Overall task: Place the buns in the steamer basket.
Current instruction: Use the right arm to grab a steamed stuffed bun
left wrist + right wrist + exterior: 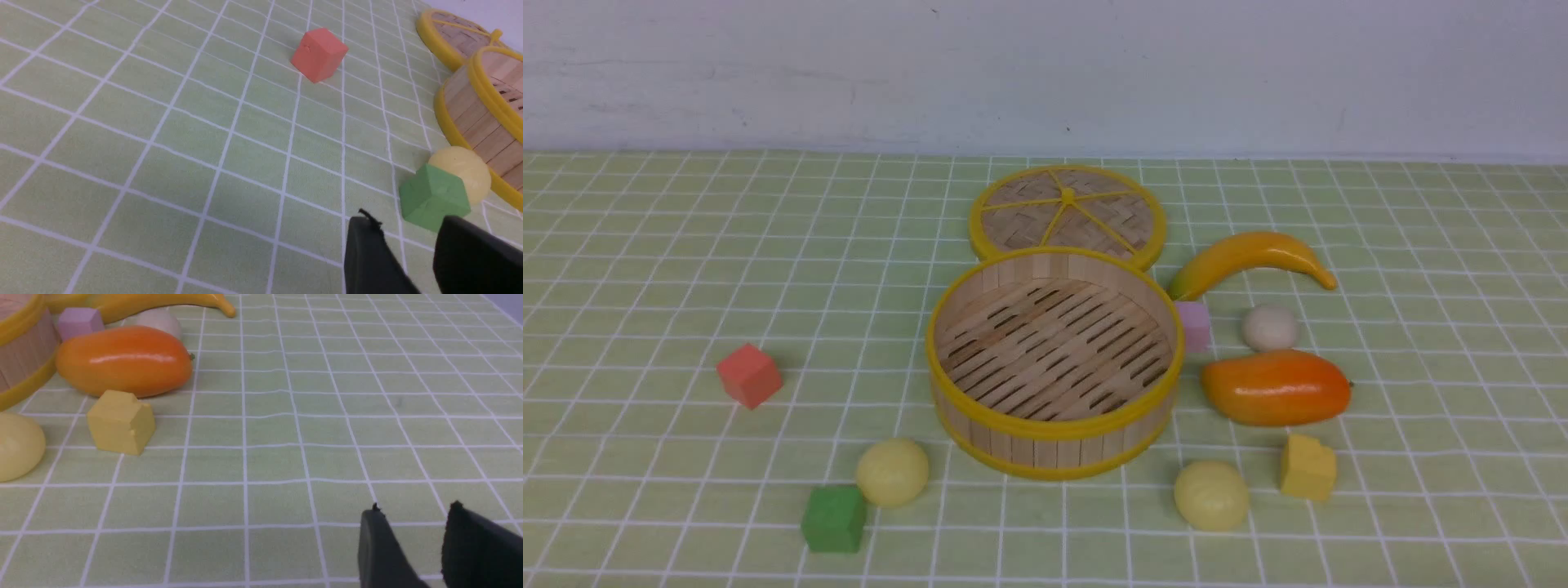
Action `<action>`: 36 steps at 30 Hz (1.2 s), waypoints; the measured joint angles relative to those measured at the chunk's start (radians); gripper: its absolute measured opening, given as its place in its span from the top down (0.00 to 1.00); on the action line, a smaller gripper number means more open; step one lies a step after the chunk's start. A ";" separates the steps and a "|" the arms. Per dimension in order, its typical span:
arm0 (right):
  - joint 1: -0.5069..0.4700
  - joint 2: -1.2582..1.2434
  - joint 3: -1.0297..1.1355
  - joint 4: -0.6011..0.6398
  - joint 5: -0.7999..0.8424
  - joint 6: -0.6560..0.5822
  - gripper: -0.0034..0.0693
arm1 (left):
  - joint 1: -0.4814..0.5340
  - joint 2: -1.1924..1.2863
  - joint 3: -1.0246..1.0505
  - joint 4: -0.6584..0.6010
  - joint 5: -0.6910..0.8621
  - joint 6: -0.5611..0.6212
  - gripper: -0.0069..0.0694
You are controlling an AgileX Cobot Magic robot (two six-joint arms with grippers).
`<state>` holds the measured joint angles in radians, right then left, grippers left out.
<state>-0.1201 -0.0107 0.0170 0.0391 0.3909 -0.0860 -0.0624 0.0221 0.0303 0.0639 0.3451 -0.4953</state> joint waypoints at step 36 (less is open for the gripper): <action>0.000 0.000 0.008 -0.039 -0.048 -0.001 0.62 | 0.000 0.000 0.000 0.015 -0.266 0.000 0.60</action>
<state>-0.1201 -0.0107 0.0250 0.0000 0.3429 -0.0867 -0.0624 0.0221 0.0303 0.0790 0.0789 -0.4953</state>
